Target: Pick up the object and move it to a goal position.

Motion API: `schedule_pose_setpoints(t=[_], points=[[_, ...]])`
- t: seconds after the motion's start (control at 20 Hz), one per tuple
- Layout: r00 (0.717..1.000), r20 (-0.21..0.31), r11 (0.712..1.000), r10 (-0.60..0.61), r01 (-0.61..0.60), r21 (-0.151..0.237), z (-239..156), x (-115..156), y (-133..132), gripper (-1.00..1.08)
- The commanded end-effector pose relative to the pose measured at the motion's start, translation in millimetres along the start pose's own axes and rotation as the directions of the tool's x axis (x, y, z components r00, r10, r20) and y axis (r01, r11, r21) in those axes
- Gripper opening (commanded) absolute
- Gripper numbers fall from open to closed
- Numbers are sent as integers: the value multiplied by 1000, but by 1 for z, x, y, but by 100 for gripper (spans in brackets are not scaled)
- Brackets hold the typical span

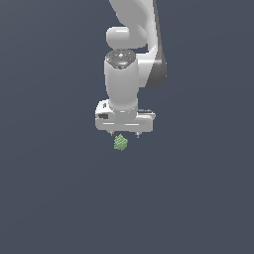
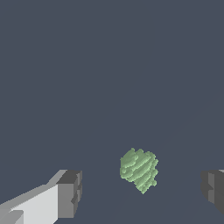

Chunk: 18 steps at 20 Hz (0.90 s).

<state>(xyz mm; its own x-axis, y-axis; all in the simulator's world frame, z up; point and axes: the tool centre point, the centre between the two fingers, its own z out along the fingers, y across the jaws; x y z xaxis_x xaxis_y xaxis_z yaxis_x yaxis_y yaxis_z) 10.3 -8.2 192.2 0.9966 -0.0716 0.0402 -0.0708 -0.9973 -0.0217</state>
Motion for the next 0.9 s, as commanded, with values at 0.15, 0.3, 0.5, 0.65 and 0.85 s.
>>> schedule_pose_setpoints(t=[0.15, 0.3, 0.5, 0.65, 0.85], points=[[1000, 8, 1000, 21, -21, -3, 19, -9, 5, 100], [999, 15, 999, 40, -40, -7, 37, -19, 10, 100], [997, 25, 997, 73, -72, -15, 66, -37, 18, 100], [995, 31, 996, 92, -91, -20, 82, -48, 23, 100], [994, 36, 994, 108, -107, -25, 95, -58, 27, 100]])
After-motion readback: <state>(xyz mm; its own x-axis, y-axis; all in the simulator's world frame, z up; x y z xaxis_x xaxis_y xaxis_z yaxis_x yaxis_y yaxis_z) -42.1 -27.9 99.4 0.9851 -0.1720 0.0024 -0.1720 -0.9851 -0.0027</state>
